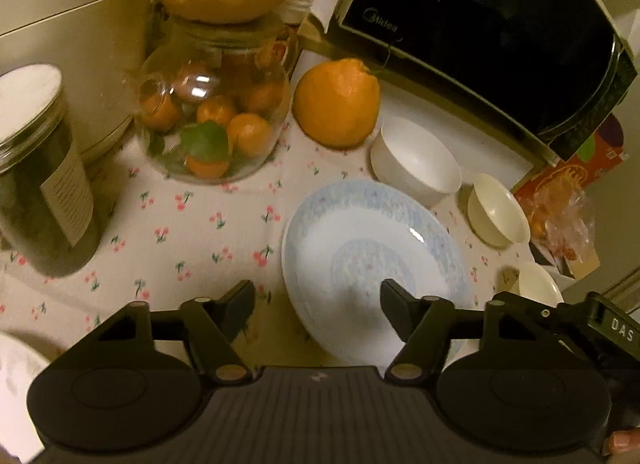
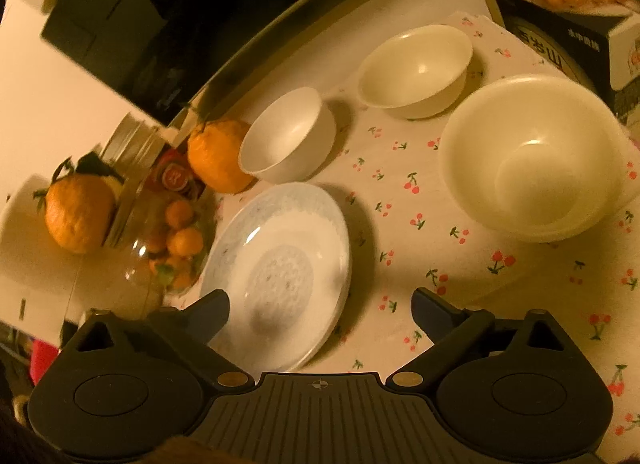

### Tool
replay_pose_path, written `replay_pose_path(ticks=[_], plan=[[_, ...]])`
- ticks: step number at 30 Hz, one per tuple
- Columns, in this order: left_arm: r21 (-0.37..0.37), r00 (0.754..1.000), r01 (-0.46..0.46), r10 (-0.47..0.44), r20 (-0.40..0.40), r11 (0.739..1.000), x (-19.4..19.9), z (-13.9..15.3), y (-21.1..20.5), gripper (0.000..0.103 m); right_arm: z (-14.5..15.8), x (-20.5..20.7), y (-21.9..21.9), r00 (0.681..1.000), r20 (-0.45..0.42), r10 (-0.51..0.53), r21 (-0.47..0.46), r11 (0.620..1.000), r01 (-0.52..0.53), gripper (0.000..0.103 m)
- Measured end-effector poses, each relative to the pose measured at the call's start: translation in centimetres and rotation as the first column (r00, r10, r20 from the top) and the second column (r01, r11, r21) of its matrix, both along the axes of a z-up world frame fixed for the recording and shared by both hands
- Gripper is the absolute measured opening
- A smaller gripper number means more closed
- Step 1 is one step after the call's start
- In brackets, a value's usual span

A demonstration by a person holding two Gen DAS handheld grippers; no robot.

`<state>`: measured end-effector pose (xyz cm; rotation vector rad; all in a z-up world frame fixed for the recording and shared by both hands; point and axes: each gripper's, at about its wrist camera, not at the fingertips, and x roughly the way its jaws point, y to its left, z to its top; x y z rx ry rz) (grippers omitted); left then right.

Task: Organize plates and bowls

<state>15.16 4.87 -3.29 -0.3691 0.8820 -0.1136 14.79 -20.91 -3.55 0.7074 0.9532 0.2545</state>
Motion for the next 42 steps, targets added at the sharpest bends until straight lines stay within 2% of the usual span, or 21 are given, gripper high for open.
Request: replay_pose_path(ticks=[3,7,14,16,20,23,31,42], plan=[[-0.005,1.000,-0.005,0.005,0.018,1.000,0.6,-0.4,0.0,0.050,-0.6,0.3,-0.1,1.000,0.003,-0.023,0.038,0.999,0.023,0.088],[-0.012,0.999,-0.021,0.021,0.024,1.000,1.2,-1.0,0.0,0.040,-1.1,0.6,0.3,0.999,-0.003,-0.050,0.060,0.997,0.050,0.068],[-0.040,0.999,-0.045,0.045,0.012,0.998,1.7,-2.3,0.3,0.027,-2.2,1.1,0.6,0.995,-0.016,-0.097,0.053,0.994,0.097,0.041],[-0.040,0.999,-0.042,0.042,0.011,0.998,1.8,-2.5,0.3,0.022,-2.5,1.2,0.7,0.994,-0.017,-0.110,0.051,0.993,0.111,0.036],[-0.059,0.998,-0.054,0.055,0.011,0.997,2.0,-3.0,0.6,0.019,-2.8,1.3,0.8,0.993,-0.020,-0.119,0.049,0.992,0.120,0.026],[-0.079,0.998,-0.064,0.065,0.005,0.995,2.0,-3.3,0.9,0.017,-2.9,1.3,1.0,0.992,-0.019,-0.124,0.046,0.991,0.124,0.021],[-0.095,0.998,-0.056,0.058,0.013,0.994,1.7,-3.4,1.3,0.014,-3.0,1.3,1.1,0.993,-0.011,-0.119,0.026,0.993,0.119,0.016],[-0.036,0.999,0.023,-0.021,0.049,0.999,0.5,-2.1,0.4,0.014,-1.2,0.3,0.8,0.997,0.023,-0.074,-0.028,0.997,0.074,0.016]])
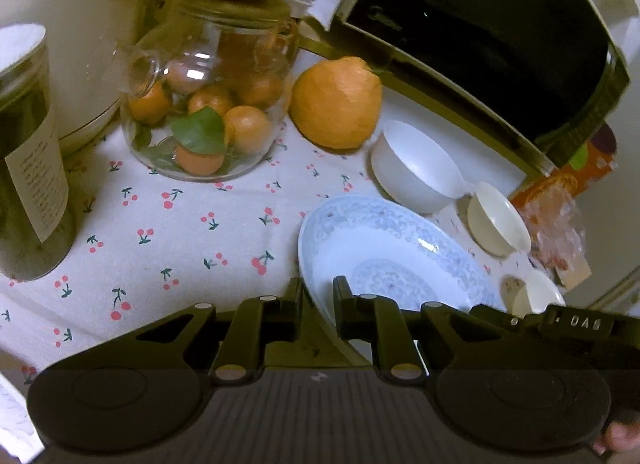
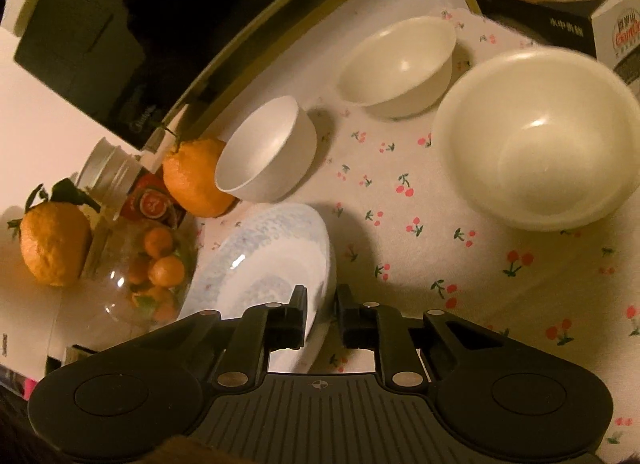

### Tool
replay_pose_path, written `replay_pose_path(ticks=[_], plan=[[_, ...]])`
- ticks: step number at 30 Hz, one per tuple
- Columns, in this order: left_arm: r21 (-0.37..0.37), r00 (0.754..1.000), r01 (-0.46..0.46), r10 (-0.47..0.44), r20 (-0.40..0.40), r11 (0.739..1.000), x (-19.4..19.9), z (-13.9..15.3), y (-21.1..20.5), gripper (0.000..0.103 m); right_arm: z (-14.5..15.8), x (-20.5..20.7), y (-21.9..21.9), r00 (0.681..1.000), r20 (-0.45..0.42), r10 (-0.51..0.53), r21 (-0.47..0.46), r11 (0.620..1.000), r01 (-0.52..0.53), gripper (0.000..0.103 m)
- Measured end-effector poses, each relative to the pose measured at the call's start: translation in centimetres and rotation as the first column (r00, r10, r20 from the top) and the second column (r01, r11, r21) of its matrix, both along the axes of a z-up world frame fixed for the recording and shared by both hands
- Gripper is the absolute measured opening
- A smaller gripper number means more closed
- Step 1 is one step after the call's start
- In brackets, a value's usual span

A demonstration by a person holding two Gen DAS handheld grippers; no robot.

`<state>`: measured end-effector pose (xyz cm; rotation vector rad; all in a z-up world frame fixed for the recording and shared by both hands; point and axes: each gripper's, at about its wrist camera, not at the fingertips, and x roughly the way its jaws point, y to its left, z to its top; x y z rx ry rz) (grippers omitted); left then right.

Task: Organize plates and bowls

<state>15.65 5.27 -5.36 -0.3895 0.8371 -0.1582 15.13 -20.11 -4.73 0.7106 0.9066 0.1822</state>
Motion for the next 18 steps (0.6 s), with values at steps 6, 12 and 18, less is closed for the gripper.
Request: replay_pose_path(ticks=[6,12,18], plan=[[0.063,0.997,0.083,-0.083,-0.003,0.995,-1.2,0.2,-0.9,0.014,0.8,-1.3,-0.9,0.999,0.002,0.038,-0.031,0.999,-0.038,0.016],[0.108,0.989,0.147,-0.149,0.009,0.983,-2.2,0.6,-1.8,0.014,1.2,-2.7,-2.0,0.998,-0.010,0.057,-0.043,0.997,-0.058,0.016],[0.149,0.979,0.203,-0.204,-0.007,0.968,-2.9,0.3,-2.9,0.015,0.7,-3.5,-2.7,0.997,-0.048,0.061,-0.054,0.997,-0.064,0.016]])
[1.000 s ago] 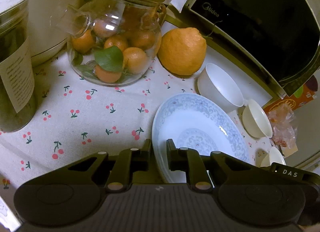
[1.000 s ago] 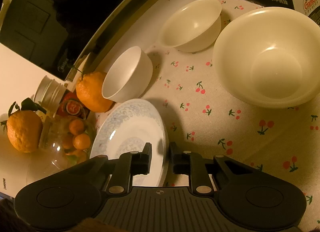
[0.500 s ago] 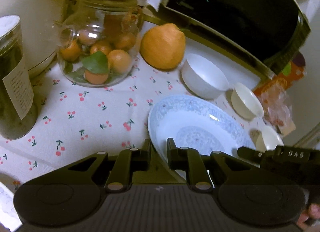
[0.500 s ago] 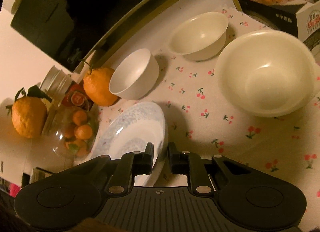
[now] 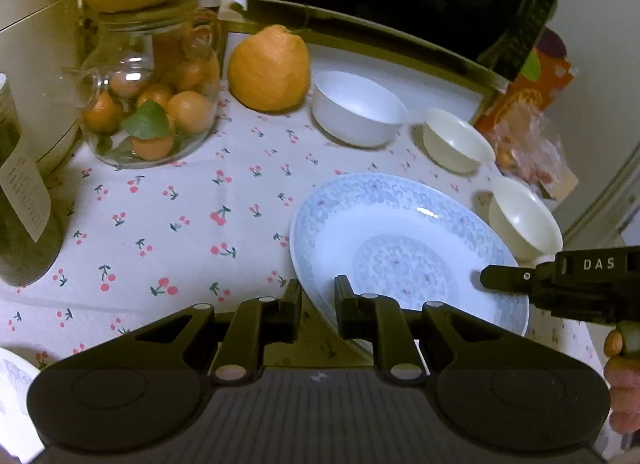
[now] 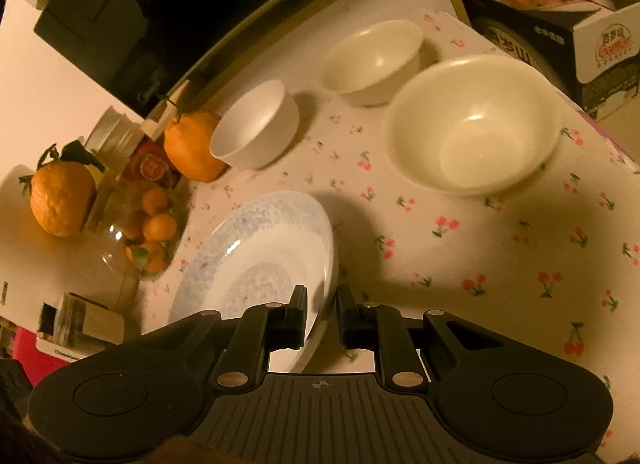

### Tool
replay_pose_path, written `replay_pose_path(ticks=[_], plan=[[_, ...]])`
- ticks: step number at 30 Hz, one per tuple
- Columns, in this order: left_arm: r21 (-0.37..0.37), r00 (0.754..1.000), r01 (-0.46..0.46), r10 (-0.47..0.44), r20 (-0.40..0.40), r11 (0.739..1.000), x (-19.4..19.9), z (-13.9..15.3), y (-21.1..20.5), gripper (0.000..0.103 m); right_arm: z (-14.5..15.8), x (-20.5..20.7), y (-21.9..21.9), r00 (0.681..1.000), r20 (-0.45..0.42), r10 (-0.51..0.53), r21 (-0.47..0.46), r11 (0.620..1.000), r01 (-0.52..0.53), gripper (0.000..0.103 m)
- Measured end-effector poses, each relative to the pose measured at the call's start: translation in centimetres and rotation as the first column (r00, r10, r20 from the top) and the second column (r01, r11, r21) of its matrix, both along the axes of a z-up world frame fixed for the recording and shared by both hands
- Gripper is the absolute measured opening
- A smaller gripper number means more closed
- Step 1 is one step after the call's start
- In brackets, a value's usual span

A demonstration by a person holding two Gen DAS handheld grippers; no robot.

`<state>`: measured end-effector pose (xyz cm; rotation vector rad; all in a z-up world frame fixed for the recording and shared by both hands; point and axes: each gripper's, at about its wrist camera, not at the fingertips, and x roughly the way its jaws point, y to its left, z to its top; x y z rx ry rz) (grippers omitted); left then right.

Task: Organize plates and bowls

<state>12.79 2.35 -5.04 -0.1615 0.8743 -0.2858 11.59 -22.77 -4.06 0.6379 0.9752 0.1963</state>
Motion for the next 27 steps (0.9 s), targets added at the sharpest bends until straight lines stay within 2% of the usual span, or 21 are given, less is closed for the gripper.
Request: replay_pose_path(ticks=[12,18,27], plan=[[0.081,0.997,0.076,-0.076,-0.009,0.994,-0.5,-0.5,-1.4,0.015,-0.4,-0.7,-0.6,0.999,-0.044,0.005,-0.022,1.000,-0.006,0.016],[0.116,0.995,0.097,-0.095,-0.024,0.988,-0.4,-0.8,-1.8,0.015,-0.8,-0.5,-0.2,0.996,-0.093,0.007,-0.043,0.999,-0.011,0.016],[0.129,0.995,0.097,-0.092,-0.039,0.987,-0.2,-0.7,-1.6,0.015,-0.7,-0.5,0.1,0.992,-0.121,0.022,-0.049,0.998,-0.029,0.016]])
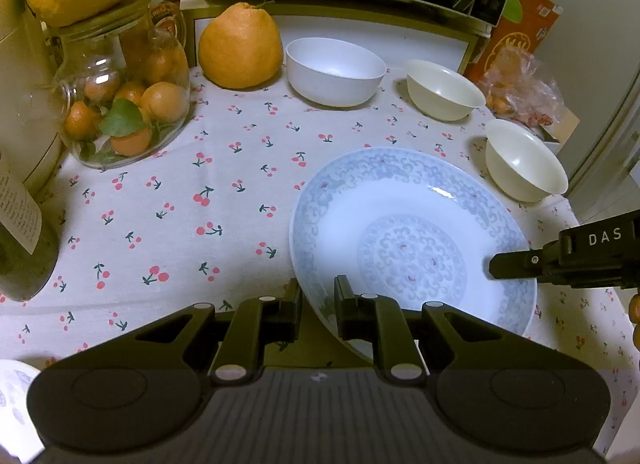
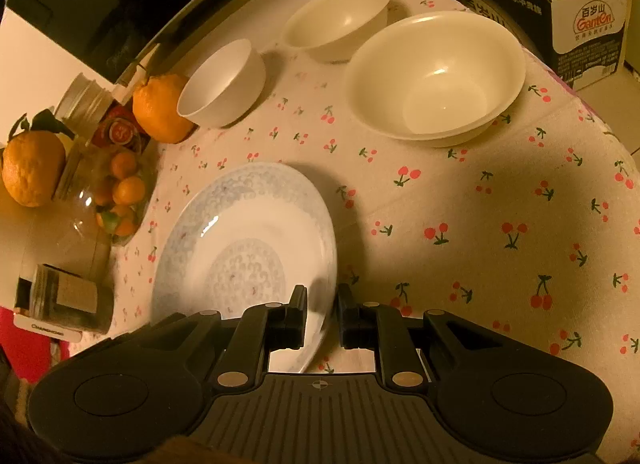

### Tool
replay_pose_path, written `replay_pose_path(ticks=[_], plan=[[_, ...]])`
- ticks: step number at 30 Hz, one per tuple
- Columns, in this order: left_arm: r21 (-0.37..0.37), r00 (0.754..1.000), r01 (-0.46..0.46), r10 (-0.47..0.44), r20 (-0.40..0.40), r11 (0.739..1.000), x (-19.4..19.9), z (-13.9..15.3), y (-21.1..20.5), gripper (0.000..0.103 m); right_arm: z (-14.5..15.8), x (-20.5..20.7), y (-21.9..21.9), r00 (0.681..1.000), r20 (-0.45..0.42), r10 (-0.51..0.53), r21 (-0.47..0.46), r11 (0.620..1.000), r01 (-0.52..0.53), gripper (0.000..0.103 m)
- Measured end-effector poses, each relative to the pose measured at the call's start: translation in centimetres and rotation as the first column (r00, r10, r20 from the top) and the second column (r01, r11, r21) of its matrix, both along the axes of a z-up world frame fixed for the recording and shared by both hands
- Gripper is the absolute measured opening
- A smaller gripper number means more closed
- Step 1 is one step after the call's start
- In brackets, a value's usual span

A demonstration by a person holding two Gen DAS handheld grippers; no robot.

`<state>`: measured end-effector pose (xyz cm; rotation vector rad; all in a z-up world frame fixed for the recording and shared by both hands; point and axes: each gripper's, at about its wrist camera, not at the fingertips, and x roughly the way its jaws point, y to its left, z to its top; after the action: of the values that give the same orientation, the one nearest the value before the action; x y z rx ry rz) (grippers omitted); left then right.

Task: Organize plates and bowls

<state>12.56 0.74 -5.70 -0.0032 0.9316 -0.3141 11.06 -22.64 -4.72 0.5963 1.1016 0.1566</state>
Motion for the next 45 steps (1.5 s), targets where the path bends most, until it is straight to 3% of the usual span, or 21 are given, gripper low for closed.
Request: replay_pose_path(ticks=[9,12,19,28,38,45], plan=[[0.011,1.000,0.004,-0.004,-0.002,1.000,0.0,-0.1,-0.2,0.017,0.0,0.2,0.0,1.000,-0.001,0.007,-0.010,1.000,-0.007,0.019],[0.035,1.000,0.013,-0.013,0.009,0.999,-0.3,-0.1,-0.5,0.027,0.1,0.2,0.2,1.000,0.000,0.018,-0.029,0.999,-0.018,0.019],[0.061,0.999,0.016,-0.018,0.032,0.998,-0.7,0.4,-0.5,0.058,1.1,-0.2,0.0,0.999,0.031,0.029,-0.031,0.999,-0.028,0.059],[0.084,0.998,0.008,-0.012,0.056,0.996,-2.2,1.5,0.8,0.091,2.1,-1.4,-0.4,0.998,0.047,0.050,-0.043,0.998,-0.048,0.080],[0.051,0.999,-0.003,0.000,0.051,0.999,-4.4,3.4,3.6,0.100,3.6,-2.8,-0.6,0.991,0.087,0.105,-0.024,0.994,-0.103,0.089],[0.037,0.997,0.045,-0.047,0.064,0.998,-6.6,3.8,5.6,0.101,3.7,-5.1,0.3,0.973,0.125,0.195,-0.044,0.981,-0.190,0.091]])
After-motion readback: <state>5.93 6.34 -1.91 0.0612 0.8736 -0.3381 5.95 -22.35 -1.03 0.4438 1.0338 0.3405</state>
